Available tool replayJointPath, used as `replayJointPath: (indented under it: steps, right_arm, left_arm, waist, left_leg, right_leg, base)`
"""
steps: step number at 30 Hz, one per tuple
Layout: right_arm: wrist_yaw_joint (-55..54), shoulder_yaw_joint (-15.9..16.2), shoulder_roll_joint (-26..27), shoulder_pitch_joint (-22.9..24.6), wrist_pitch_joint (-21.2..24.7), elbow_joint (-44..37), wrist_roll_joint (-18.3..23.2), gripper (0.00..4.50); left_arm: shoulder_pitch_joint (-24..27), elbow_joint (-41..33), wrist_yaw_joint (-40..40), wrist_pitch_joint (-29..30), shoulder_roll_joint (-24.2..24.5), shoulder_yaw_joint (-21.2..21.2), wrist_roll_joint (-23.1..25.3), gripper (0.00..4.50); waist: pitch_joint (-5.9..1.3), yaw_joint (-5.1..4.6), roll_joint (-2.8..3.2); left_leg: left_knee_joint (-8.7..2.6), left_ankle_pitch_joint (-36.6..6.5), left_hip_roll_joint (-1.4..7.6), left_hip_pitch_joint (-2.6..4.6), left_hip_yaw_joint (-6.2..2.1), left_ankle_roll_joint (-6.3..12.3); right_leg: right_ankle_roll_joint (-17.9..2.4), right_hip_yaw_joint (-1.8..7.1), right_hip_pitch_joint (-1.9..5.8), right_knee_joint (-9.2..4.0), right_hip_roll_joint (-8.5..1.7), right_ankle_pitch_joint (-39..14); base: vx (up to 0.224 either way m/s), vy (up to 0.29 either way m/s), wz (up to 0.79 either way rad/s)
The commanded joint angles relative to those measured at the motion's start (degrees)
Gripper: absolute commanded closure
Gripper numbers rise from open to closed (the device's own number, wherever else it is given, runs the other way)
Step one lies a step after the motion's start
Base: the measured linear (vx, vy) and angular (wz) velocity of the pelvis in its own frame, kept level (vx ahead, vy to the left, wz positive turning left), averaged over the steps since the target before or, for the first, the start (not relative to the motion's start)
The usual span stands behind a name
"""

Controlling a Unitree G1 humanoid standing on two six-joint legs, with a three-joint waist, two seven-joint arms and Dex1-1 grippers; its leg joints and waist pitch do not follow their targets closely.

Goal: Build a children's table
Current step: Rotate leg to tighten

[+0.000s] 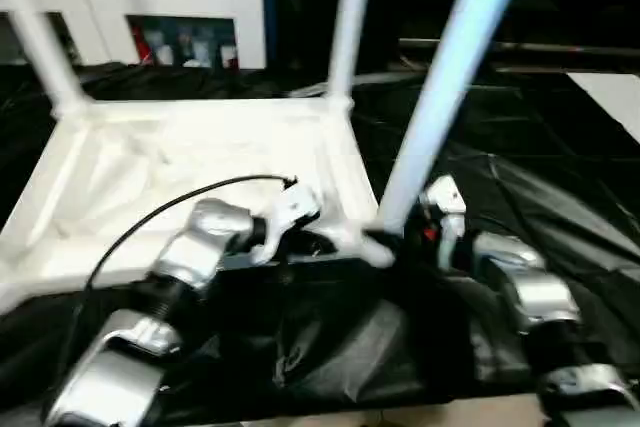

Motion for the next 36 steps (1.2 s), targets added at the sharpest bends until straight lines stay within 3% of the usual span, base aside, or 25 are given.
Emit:
replayJointPath:
  steps: [1, 2, 6, 7, 8, 9, 11, 12, 13, 15, 18, 19, 20, 22, 24, 25, 29, 34, 36]
  right_arm:
    - [-6.0, 2.1, 2.2, 0.8, 2.0, 3.9, -3.5, 1.99]
    - [-12.7, 1.2, 5.4, -1.0, 3.1, 6.5, -3.9, 1.99]
    - [-20.6, -0.8, 10.1, -5.3, 3.4, 10.9, -3.3, 1.99]
    - [-22.4, -1.7, 11.0, -6.3, 3.5, 11.9, -2.9, 1.99]
    - [-22.7, -2.0, 11.6, -7.1, 2.9, 12.2, -2.7, 1.99]
    - [-22.7, -2.0, 11.7, -7.4, 2.7, 12.2, -2.6, 1.99]
    - [-20.0, -1.5, 11.6, -7.4, 1.6, 11.3, -2.5, 1.99]
    - [-18.8, -1.4, 11.5, -7.4, 1.0, 11.2, -2.4, 1.64]
    - [-17.1, -1.1, 11.2, -7.2, 0.7, 10.7, -2.1, 1.64]
    - [-11.6, 0.4, 9.7, -6.5, -0.4, 9.2, -2.0, 1.27]
    - [-1.2, 3.2, 5.1, -4.5, -1.8, 5.6, -1.9, 1.24]
    - [-1.2, 3.2, 5.1, -4.5, -1.8, 5.6, -1.9, 1.24]
    - [2.0, 4.1, 3.4, -3.7, -2.1, 4.1, -1.8, 1.24]
    - [11.2, 5.2, -1.9, -1.6, -1.5, -0.2, 0.0, 1.24]
    - [17.5, 5.7, -5.5, -0.4, -0.8, -2.6, 1.1, 1.24]
    - [18.0, 5.7, -5.8, -0.3, -0.8, -2.7, 1.1, 1.24]
    - [26.0, 7.3, -10.4, 0.5, -0.6, -4.4, 0.9, 1.24]
    - [27.5, 7.2, -11.5, 0.3, -0.5, -4.6, 1.3, 1.24]
    - [29.2, 7.3, -12.0, -0.1, 1.1, -4.9, 2.2, 1.40]
  left_arm:
    - [-1.2, 1.7, 8.1, 1.0, -3.3, 1.7, -0.4, 4.50]
    - [-2.2, 3.1, 11.7, 0.9, -6.4, 1.7, 0.0, 4.50]
    - [-2.7, 3.7, 14.9, 0.6, -10.0, 1.3, 0.7, 4.50]
    - [-2.8, 3.9, 15.2, 0.3, -10.5, 1.2, 0.7, 4.50]
    - [-2.8, 3.7, 15.0, 0.3, -10.7, 1.1, 0.7, 4.50]
    - [-2.8, 3.7, 15.0, 0.2, -10.7, 1.1, 0.7, 4.50]
    - [-2.8, 3.6, 14.6, 0.1, -10.1, 1.3, 0.7, 4.50]
    - [-2.8, 3.8, 14.5, -0.2, -9.8, 1.5, 0.7, 4.50]
    - [-2.8, 3.7, 14.0, -0.4, -9.4, 1.7, 0.7, 4.50]
    - [-2.3, 3.5, 11.6, -1.2, -7.8, 1.8, 0.6, 4.50]
    - [-1.3, 2.3, 6.2, -1.8, -4.8, 1.5, -0.3, 4.50]
    - [-1.3, 2.3, 6.2, -1.8, -4.8, 1.5, -0.3, 4.50]
    - [-1.0, 2.0, 4.4, -2.1, -3.9, 1.3, -0.6, 4.50]
    - [-0.2, 0.9, -2.3, -3.3, -1.1, 0.6, -1.7, 4.50]
    - [0.3, -0.3, -7.6, -4.1, 0.7, 0.3, -2.9, 4.50]
    - [0.4, -0.4, -8.0, -4.0, 0.8, 0.3, -3.0, 4.50]
    - [1.3, -2.8, -17.3, -1.8, 4.8, -1.2, -4.6, 4.50]
    - [1.7, -3.3, -21.1, -1.1, 6.7, -2.2, -4.7, 4.50]
    - [2.0, -3.7, -22.6, -0.8, 7.6, -2.0, -5.2, 4.50]
  waist:
    - [-2.16, -0.22, 0.09]
    - [-2.28, -0.46, 0.09]
    - [-2.39, -0.88, 0.03]
    - [-2.44, -0.88, -0.52]
    - [-2.42, -0.87, -0.63]
    - [-2.45, -0.83, -0.26]
    - [-2.42, -0.74, -0.71]
    - [-2.48, -0.67, -0.53]
    - [-2.46, -0.67, -0.47]
    - [-2.57, -0.53, -0.38]
    - [-2.66, -0.32, 0.01]
    - [-2.63, -0.16, 0.54]
    - [-2.72, -0.13, -0.01]
    - [-2.77, 0.21, 0.82]
    - [-2.83, 0.20, 0.62]
    - [-2.89, 0.27, 0.83]
    - [-2.77, 0.55, 1.49]
    - [-2.59, 0.93, 1.47]
    - [-2.64, 1.11, 0.62]
  left_leg:
    - [-4.03, -19.1, 0.68, 0.19, 0.00, -0.17]
    - [-3.98, -19.1, 0.55, 0.13, -0.08, 0.14]
    - [-4.07, -18.9, 0.55, -0.12, -0.25, 0.47]
    - [-4.07, -18.6, 0.57, -0.22, -0.20, 0.80]
    - [-4.12, -18.4, 0.59, -0.28, -0.19, 1.05]
    - [-4.19, -18.2, 0.62, -0.35, -0.23, 1.14]
    - [-4.16, -18.2, 0.63, -0.35, -0.08, 1.56]
    - [-4.17, -17.6, 0.69, -0.39, -0.06, 1.73]
    - [-4.21, -17.3, 0.71, -0.46, -0.07, 1.78]
    - [-4.11, -16.8, 0.75, -0.47, 0.08, 2.33]
    - [-4.04, -15.1, 0.80, -0.50, 0.22, 3.09]
    - [-4.03, -14.9, 0.78, -0.47, 0.17, 3.18]
    - [-3.84, -14.4, 0.78, -0.46, 0.39, 3.71]
    - [-3.75, -13.0, 0.79, -0.41, 0.35, 4.68]
    - [-3.56, -11.6, 0.91, -0.59, 0.45, 5.82]
    - [-3.45, -10.2, 0.98, -0.59, 0.42, 6.31]
    - [-3.39, -10.1, 1.37, -0.19, 0.62, 5.98]
    - [-3.48, -12.0, 1.36, -0.05, 0.73, 5.07]
    - [-3.46, -11.7, 1.35, -0.10, 0.80, 4.83]
  right_leg:
    - [-7.8, 1.63, 1.73, -5.06, -2.21, -26.6]
    - [-7.3, 1.52, 1.78, -5.25, -2.26, -27.6]
    - [-6.6, 1.31, 1.81, -5.46, -2.29, -28.4]
    - [-6.6, 1.28, 1.86, -5.48, -2.30, -27.9]
    - [-6.7, 1.29, 1.80, -5.34, -2.30, -27.3]
    - [-6.9, 1.32, 1.91, -5.23, -2.35, -26.4]
    - [-7.0, 1.34, 1.86, -5.19, -2.27, -25.3]
    - [-7.4, 1.47, 1.94, -5.04, -2.35, -24.1]
    - [-7.6, 1.48, 1.99, -4.98, -2.36, -23.5]
    - [-8.5, 1.55, 2.14, -4.78, -2.32, -20.9]
    - [-10.2, 1.59, 2.37, -4.41, -2.33, -17.1]
    - [-10.4, 1.54, 2.52, -4.42, -2.29, -16.6]
    - [-10.8, 1.60, 2.57, -4.37, -2.26, -15.2]
    - [-12.0, 1.55, 2.99, -4.08, -2.25, -12.9]
    - [-13.4, 1.60, 3.08, -3.68, -2.20, -10.3]
    - [-14.3, 1.58, 3.12, -3.38, -2.25, -8.4]
    - [-16.5, 1.47, 2.93, -2.95, -2.01, -6.3]
    - [-16.6, 1.54, 2.89, -3.10, -2.11, -8.1]
    - [-16.2, 1.60, 2.99, -3.03, -2.14, -8.8]
  base:
    - [0.000, 0.000, 0.00]
    - [0.000, 0.000, 0.00]
    - [0.000, 0.000, 0.00]
    - [0.000, 0.000, 0.00]
    - [0.000, 0.000, 0.00]
    - [0.000, 0.000, 0.00]
    - [0.000, 0.000, 0.00]
    - [0.000, 0.000, 0.00]
    - [0.000, 0.000, 0.00]
    - [0.000, 0.000, 0.00]
    - [0.000, 0.000, 0.00]
    - [0.000, 0.000, 0.00]
    - [0.000, 0.000, 0.00]
    - [0.000, 0.000, 0.00]
    - [0.000, 0.000, 0.00]
    - [0.000, 0.000, 0.00]
    - [0.000, 0.000, 0.00]
    - [0.000, 0.000, 0.00]
    - [0.000, 0.000, 0.00]
